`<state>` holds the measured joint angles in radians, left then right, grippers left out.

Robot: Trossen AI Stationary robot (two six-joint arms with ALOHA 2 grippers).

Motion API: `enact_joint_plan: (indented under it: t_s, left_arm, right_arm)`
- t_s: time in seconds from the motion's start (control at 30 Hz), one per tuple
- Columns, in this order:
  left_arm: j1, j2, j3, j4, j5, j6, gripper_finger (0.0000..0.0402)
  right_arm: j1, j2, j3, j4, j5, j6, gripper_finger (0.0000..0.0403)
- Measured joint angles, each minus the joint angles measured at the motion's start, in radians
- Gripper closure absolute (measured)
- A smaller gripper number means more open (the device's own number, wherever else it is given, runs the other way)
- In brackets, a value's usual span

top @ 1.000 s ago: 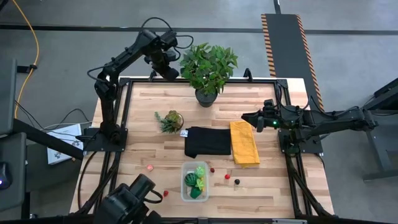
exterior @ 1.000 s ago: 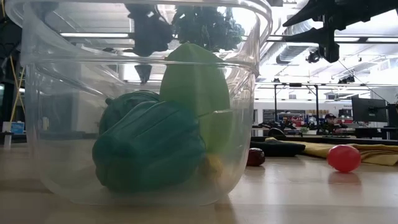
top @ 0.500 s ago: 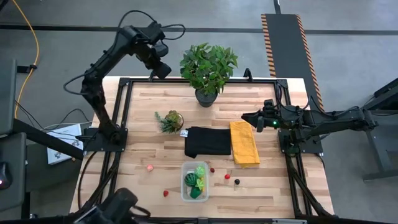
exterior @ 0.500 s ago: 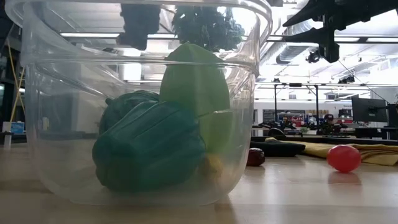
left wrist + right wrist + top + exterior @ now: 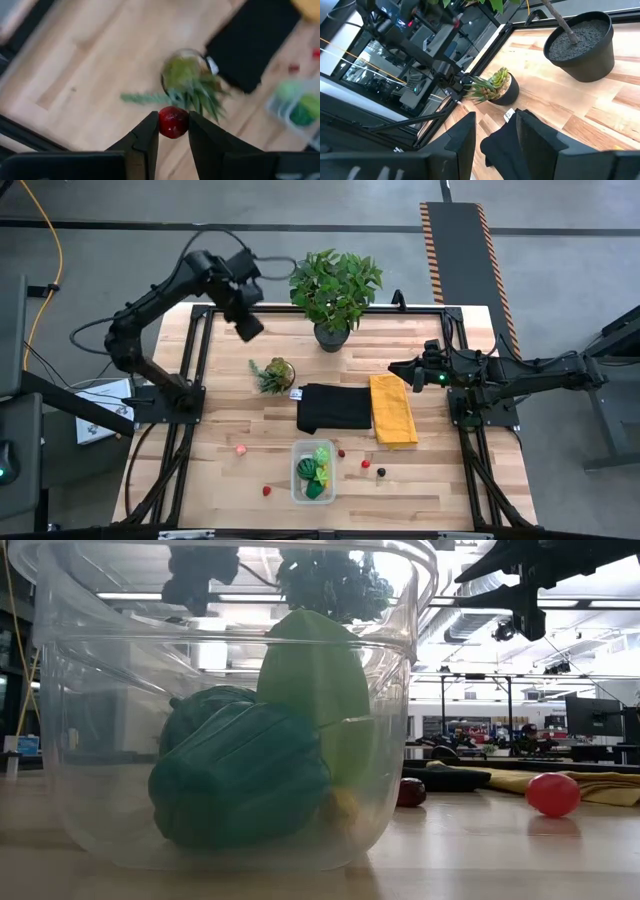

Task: Pick and placing Produce into tupperware
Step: Put the top red cherry into the bin

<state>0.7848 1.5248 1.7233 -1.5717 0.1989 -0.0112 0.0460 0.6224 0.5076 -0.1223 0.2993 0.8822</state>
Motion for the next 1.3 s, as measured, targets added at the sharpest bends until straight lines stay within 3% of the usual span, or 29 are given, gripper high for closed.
enact_joint_plan:
  t_s: [0.37, 0.6, 1.1, 1.3]
  left_arm:
    - [-0.227, -0.106, -0.222, 0.0, 0.002, -0.127, 0.0314]
    - [-0.303, -0.172, -0.308, 0.001, 0.0, -0.193, 0.0314]
    - [-0.504, -0.211, -0.336, 0.008, 0.003, -0.264, 0.0314]
    - [-0.59, -0.159, -0.336, 0.132, 0.018, -0.306, 0.0314]
  right_arm:
    - [0.0, 0.0, 0.0, 0.0, -0.002, 0.003, 0.0269]
    - [0.0, 0.0, 0.0, 0.0, -0.021, 0.007, 0.0269]
    - [0.0, 0.0, 0.0, 0.0, -0.031, -0.019, 0.0269]
    - [0.0, 0.0, 0.0, 0.0, -0.03, -0.027, 0.0269]
